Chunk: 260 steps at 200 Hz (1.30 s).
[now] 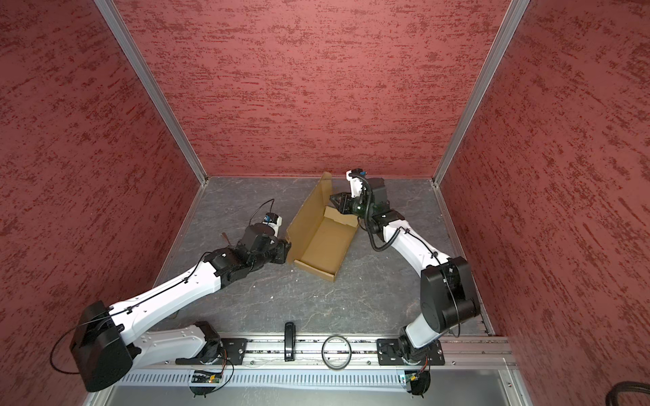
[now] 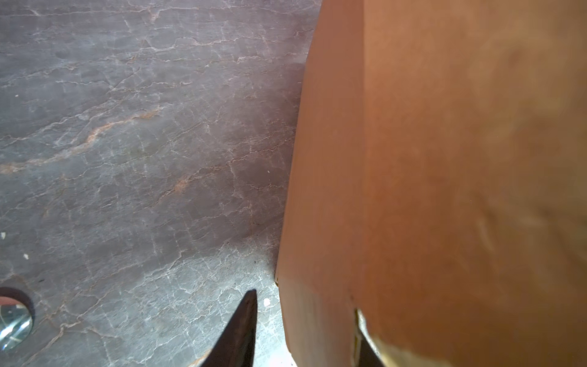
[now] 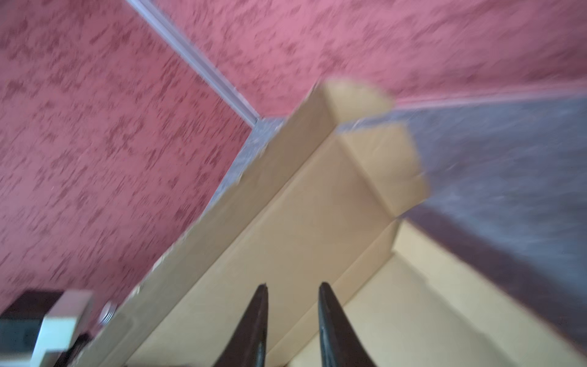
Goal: Assemble paper box
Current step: Rotate the paper box at the center of the table.
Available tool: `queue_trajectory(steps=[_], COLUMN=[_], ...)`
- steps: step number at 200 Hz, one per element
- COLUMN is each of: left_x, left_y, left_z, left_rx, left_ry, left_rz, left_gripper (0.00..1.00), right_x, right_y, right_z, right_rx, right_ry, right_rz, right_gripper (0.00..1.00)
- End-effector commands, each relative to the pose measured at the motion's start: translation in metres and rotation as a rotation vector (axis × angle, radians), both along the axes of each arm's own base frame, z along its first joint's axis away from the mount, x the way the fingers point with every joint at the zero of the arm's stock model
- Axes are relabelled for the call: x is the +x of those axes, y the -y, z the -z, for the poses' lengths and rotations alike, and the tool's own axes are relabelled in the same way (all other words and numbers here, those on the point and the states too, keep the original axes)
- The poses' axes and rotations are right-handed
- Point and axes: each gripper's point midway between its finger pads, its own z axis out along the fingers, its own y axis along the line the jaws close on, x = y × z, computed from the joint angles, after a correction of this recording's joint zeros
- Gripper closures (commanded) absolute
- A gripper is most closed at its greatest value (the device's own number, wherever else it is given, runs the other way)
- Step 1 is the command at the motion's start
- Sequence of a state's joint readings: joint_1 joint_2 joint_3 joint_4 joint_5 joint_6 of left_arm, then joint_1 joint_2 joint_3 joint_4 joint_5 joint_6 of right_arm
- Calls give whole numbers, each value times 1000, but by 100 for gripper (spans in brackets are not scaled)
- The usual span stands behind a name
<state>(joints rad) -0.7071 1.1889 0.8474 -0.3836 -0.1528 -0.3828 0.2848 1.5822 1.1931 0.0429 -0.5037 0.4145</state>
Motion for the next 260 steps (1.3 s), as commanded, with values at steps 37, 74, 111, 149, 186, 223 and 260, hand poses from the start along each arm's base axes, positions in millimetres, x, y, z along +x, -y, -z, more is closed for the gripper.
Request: queue_trajectory(steps=[37,74,111,149,186,223,260], left_x=[4,4,8,17,22,29,32], left_y=[8,13,21,31,45,63,76], left_z=[-5,-5,-5,0,-10,-17,-22], left_rx=[-7,-22,-31,-38,-104,-105,-97], left_ry=[42,48,46,34,59,78,97], left_rz=[90,130,170,205,266,348,427], left_gripper=[69,72,75,79,80,81,80], right_x=[83,125,143,143,145,144,144], right_y=[45,38,31,29,35,59,88], right_z=[-5,19,52,61,67,67,72], right_rx=[-20,-10,-37,-28,-25,-13,-26], right_ry=[54,24,-15,-17,-33,-48,-72], right_rz=[120,39,-11,-36,-46,20,92], right_gripper=[65,66,66,65,65,65,65])
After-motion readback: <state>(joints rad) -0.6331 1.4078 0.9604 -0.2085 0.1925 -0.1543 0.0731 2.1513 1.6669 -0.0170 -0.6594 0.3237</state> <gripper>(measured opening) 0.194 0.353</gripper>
